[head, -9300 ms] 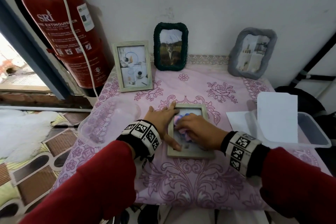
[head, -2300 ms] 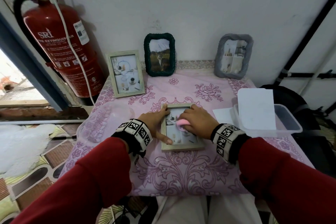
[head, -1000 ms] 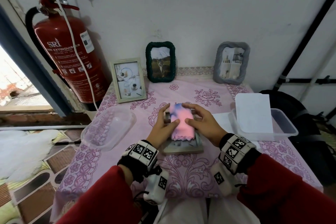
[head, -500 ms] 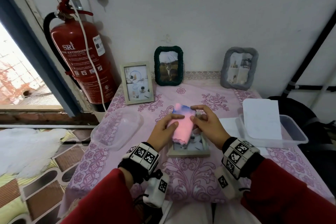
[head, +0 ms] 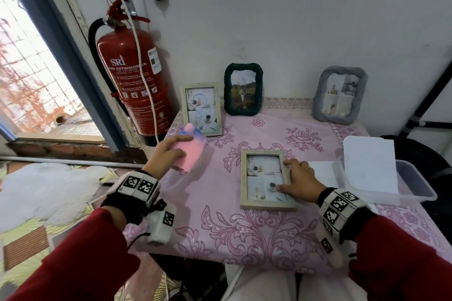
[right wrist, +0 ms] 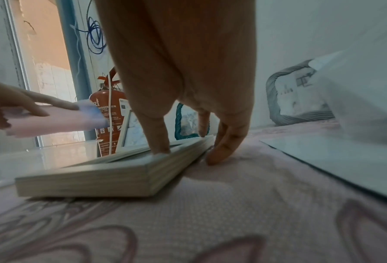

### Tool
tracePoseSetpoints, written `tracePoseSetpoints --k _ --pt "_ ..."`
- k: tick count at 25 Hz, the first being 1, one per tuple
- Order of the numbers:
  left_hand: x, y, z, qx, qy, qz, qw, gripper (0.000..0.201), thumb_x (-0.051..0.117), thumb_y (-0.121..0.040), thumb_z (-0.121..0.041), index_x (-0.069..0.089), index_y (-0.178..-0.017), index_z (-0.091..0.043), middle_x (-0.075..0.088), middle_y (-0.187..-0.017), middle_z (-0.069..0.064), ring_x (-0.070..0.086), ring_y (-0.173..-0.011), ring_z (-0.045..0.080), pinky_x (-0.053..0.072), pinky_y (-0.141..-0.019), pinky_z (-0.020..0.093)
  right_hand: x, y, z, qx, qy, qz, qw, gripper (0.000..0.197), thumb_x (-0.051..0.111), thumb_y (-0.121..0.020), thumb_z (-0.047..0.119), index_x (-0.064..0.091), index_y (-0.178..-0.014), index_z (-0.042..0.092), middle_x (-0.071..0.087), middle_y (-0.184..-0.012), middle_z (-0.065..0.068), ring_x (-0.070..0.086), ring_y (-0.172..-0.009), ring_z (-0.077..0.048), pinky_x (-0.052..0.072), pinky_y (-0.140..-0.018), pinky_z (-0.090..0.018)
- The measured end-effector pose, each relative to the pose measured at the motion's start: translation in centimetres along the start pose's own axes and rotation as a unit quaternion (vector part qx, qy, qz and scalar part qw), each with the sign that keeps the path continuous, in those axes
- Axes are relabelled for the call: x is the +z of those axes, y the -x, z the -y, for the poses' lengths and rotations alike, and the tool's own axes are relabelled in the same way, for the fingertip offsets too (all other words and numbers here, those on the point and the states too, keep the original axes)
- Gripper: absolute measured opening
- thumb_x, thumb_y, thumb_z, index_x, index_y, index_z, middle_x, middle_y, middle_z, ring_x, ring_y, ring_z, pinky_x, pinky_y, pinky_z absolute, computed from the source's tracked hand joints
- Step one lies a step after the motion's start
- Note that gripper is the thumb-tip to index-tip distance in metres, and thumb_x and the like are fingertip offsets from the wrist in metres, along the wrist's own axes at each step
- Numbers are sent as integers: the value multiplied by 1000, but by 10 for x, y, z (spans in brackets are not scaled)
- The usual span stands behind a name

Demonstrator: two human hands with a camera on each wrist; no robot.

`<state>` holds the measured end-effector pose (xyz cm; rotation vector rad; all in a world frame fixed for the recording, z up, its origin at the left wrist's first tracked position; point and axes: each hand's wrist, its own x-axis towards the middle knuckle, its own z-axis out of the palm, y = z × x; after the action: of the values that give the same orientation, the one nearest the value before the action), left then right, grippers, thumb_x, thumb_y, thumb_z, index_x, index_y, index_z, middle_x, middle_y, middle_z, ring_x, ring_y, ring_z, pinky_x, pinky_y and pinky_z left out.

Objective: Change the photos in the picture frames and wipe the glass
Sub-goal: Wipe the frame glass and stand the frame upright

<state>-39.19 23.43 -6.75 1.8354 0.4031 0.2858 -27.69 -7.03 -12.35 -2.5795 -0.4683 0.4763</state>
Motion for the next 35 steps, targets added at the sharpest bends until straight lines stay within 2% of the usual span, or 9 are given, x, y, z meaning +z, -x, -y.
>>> tracePoseSetpoints --k 4,12,16,18,19,22,25,31,35 --pt "-27 2 19 -51 -17 -37 998 46 40 -83 17 61 -111 -13 46 -110 14 52 -63 25 48 -37 19 -1 -2 -2 -10 -45 8 999 89 77 -74 28 24 -143 11 32 -138 -18 40 -126 -31 35 -105 -31" --pt "-31 -9 35 -111 -89 63 988 45 46 -86 15 56 -124 -8 45 -120 12 59 -66 21 51 -41 21 -3 0 -6 -25 -60 -7 998 87 79 -72 28 28 -142 17 38 -129 -20 48 -114 -29 38 -89 -24" --pt "-22 -10 41 -75 -210 -12 975 43 55 -82 5 59 -120 -16 42 -134 13 47 -117 32 50 -57 16 -1 -1 -8 -41 -62 -10 997 85 79 -72 25 31 -141 14 51 -113 -15 50 -88 -19 36 -60 -14" --pt "-14 -5 43 -19 -313 -74 947 38 60 -80 -8 62 -115 -22 42 -131 5 41 -124 25 30 -102 32 -2 -3 -9 -43 -73 -10 996 84 79 -72 24 31 -141 13 49 -102 -9 50 -81 -18 30 -52 -10" --pt "-8 -2 43 11 -346 -89 934 33 61 -80 -14 64 -111 -24 44 -129 1 42 -124 21 10 -106 30 -2 -3 -9 -43 -73 -9 996 84 79 -72 24 31 -141 13 49 -101 -8 50 -80 -17 30 -51 -9" --pt "7 2 37 31 -320 -54 945 22 61 -84 -33 63 -103 -23 58 -105 -1 57 -102 19 37 -94 30 -2 -2 -10 -45 -79 -8 996 84 79 -72 23 31 -140 13 51 -94 -4 48 -69 -8 35 -48 -6" --pt "16 6 36 21 -355 3 935 35 64 -83 -34 56 -115 -21 64 -92 -2 58 -81 15 42 -78 23 -1 0 -10 -47 -83 -7 995 82 78 -73 22 31 -140 13 47 -80 5 45 -63 0 36 -46 -3" --pt "27 8 37 47 -392 9 919 47 59 -78 -20 54 -125 -28 66 -104 0 63 -95 18 49 -93 33 -2 2 -9 -48 -87 -8 995 81 77 -75 22 30 -140 12 40 -75 13 44 -61 1 35 -46 -1" --pt "36 7 38 32 -361 10 932 49 59 -73 -19 56 -122 -27 62 -87 -8 62 -88 15 51 -90 34 -3 3 -8 -50 -86 -9 995 81 77 -75 24 30 -141 13 45 -85 6 43 -62 2 35 -48 -1"
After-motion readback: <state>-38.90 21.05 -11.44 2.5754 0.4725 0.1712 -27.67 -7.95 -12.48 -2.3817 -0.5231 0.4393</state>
